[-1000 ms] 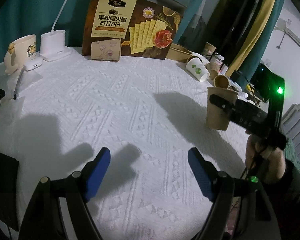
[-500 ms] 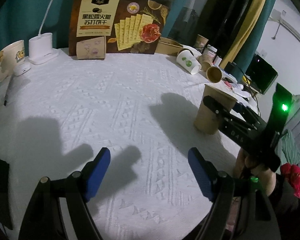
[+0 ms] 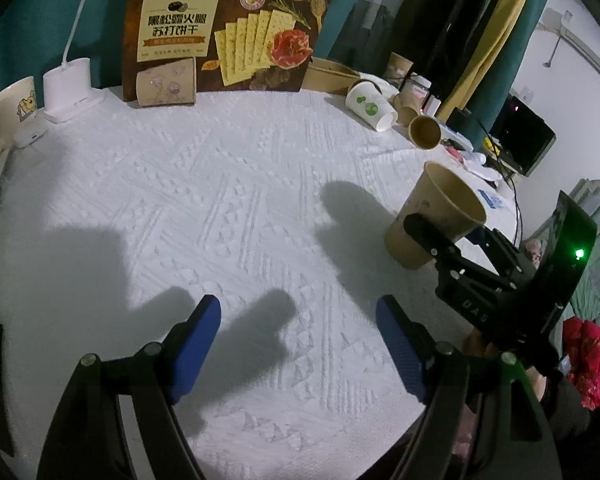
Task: Flip cup upright
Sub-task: 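Lower the upright cup onto the table and open the right tool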
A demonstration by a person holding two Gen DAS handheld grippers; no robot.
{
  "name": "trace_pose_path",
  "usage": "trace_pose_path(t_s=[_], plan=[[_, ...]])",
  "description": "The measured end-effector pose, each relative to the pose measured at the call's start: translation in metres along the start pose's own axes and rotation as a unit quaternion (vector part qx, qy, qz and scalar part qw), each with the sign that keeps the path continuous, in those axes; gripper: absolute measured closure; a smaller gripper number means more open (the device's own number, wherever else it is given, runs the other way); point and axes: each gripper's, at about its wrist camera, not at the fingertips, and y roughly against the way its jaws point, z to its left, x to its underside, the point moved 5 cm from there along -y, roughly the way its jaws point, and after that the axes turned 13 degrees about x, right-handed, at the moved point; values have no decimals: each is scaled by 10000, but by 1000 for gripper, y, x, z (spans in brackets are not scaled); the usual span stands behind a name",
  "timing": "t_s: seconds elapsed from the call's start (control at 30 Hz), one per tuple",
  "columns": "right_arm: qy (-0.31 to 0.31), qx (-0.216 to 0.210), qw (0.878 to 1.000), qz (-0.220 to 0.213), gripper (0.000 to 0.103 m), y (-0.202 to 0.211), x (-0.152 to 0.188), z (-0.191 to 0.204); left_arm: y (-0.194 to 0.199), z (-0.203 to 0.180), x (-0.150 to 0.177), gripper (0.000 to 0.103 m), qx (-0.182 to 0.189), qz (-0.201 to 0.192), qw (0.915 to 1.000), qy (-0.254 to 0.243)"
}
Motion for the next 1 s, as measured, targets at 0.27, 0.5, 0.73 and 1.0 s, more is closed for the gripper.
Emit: trace_pose_path(t_s=[0.27, 0.5, 0.73, 1.0], plan=[[-213, -45, 9994, 251, 39, -3, 12, -11, -4, -5, 3, 23, 23, 80, 10000, -20], [-290, 53, 9984, 491, 39, -2, 18, -19, -5, -12, 4, 23, 26, 119, 9999, -87], [-462, 166, 9966, 661, 39, 14, 25, -33, -6, -20, 7, 23, 41, 148, 9997, -182], [-629, 338, 9943, 794, 39, 36, 37, -52, -4, -29, 16, 23, 75, 178, 9995, -258]])
